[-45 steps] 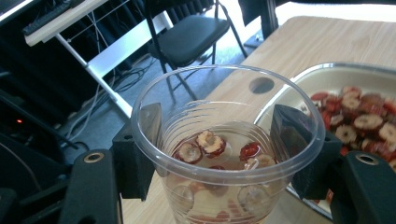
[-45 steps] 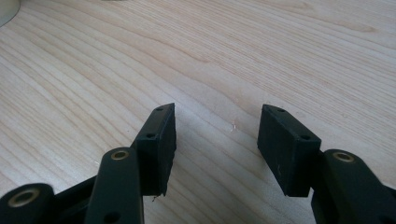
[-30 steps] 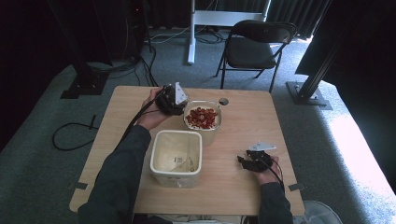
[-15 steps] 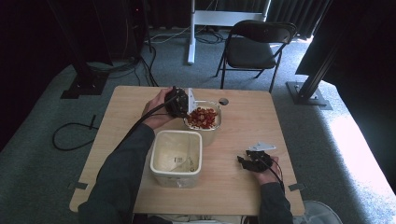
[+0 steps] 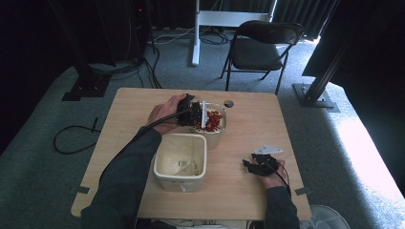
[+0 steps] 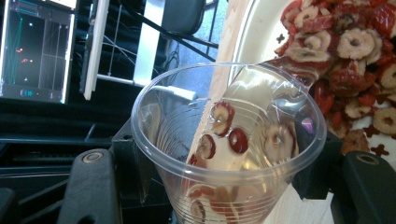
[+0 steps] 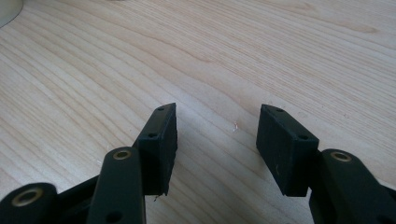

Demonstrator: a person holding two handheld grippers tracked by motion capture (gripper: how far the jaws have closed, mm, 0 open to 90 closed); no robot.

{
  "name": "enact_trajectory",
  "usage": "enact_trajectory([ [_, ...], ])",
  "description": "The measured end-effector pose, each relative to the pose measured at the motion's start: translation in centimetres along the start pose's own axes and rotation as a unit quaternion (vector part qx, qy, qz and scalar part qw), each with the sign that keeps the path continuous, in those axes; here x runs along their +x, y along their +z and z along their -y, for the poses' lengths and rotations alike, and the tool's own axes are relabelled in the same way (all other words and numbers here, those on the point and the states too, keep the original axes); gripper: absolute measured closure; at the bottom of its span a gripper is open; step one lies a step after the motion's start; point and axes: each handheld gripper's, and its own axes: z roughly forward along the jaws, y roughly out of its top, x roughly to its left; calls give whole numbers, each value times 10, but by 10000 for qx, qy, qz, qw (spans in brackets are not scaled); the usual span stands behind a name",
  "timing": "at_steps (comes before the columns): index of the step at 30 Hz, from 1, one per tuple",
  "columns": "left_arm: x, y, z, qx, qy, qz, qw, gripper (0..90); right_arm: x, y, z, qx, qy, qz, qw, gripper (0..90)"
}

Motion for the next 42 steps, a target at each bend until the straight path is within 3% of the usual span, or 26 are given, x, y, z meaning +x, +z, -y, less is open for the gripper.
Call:
enact_trajectory([
  [3, -3, 0, 2, 92, 200, -123, 9997, 357, 0, 0, 0, -1, 3, -2, 10000, 473],
  [9, -5, -1, 2, 176, 387, -177, 9989, 357, 0, 0, 0, 0, 13, -2, 10000, 473],
  [13, -7, -1, -2, 330, 662, -222, 9970, 357, 0, 0, 0, -4, 17, -1, 10000, 473],
  [20, -6, -2, -7, 329, 763, -259, 9962, 357, 0, 0, 0, -3, 10, -4, 10000, 473],
  [21, -8, -2, -9, 381, 919, -294, 9946, 357, 0, 0, 0, -3, 9, -4, 10000, 473],
  [26, -8, -4, -11, 363, 985, -370, 9938, 358, 0, 0, 0, -2, 8, -6, 10000, 473],
  [30, -6, -6, -12, 423, 1169, -467, 9911, 359, 0, 0, 0, -2, 10, -8, 10000, 473],
  [33, -5, -7, -11, 440, 1199, -474, 9907, 359, 0, 0, 0, -4, 16, -11, 10000, 472],
  [39, -9, -6, -9, 551, 1405, -562, 9869, 361, 0, 0, 0, -8, 18, -11, 10000, 472],
  [40, -8, -6, -10, 611, 1515, -603, 9847, 361, 0, 0, 0, -10, 17, -15, 10000, 472],
  [42, -7, -7, -11, 599, 1530, -603, 9846, 361, 0, 1, 0, -6, 14, -11, 10000, 472],
])
